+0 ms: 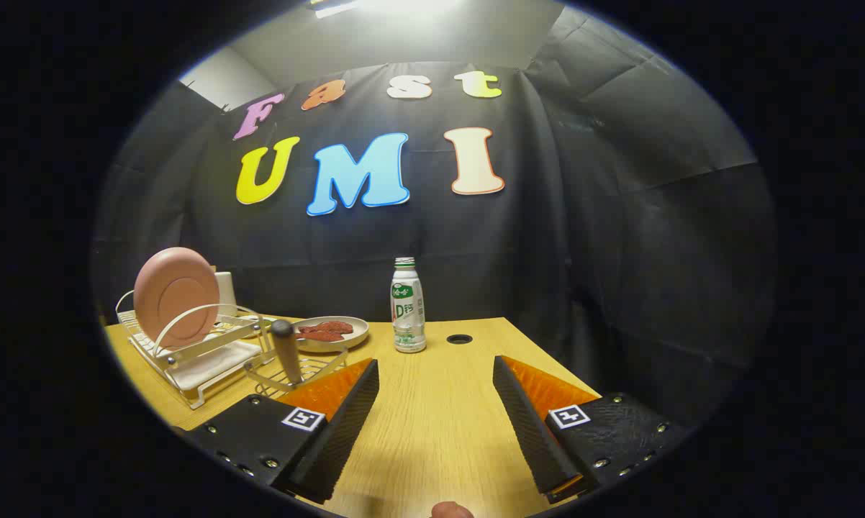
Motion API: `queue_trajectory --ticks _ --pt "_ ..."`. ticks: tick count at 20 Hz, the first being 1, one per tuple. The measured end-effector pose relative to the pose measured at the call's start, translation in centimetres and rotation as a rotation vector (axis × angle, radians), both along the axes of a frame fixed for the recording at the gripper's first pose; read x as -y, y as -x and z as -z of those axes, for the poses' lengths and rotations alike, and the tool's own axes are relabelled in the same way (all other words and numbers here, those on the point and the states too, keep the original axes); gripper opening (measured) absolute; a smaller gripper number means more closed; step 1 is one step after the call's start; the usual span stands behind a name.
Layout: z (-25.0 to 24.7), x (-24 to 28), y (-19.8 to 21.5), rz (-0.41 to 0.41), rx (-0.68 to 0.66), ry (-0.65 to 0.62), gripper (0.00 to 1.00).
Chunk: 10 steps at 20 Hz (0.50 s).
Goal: Take the plate from the dish rack, then take the spoon from the basket and place it into the plate.
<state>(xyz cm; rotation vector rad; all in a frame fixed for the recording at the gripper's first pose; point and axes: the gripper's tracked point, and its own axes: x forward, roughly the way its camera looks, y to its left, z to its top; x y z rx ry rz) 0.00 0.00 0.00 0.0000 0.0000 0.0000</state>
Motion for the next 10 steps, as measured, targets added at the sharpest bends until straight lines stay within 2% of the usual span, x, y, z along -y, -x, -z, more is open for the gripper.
queue_trajectory --ticks 5,9,10 --pt "-4.4 0.5 3.2 0.074 -0.010 0.019 0.98" --pt "-10.5 -2.6 6.9 0.104 0.000 0.058 0.97" --pt "-11.8 -4.2 7.6 0.089 -0.002 0.052 0.97"
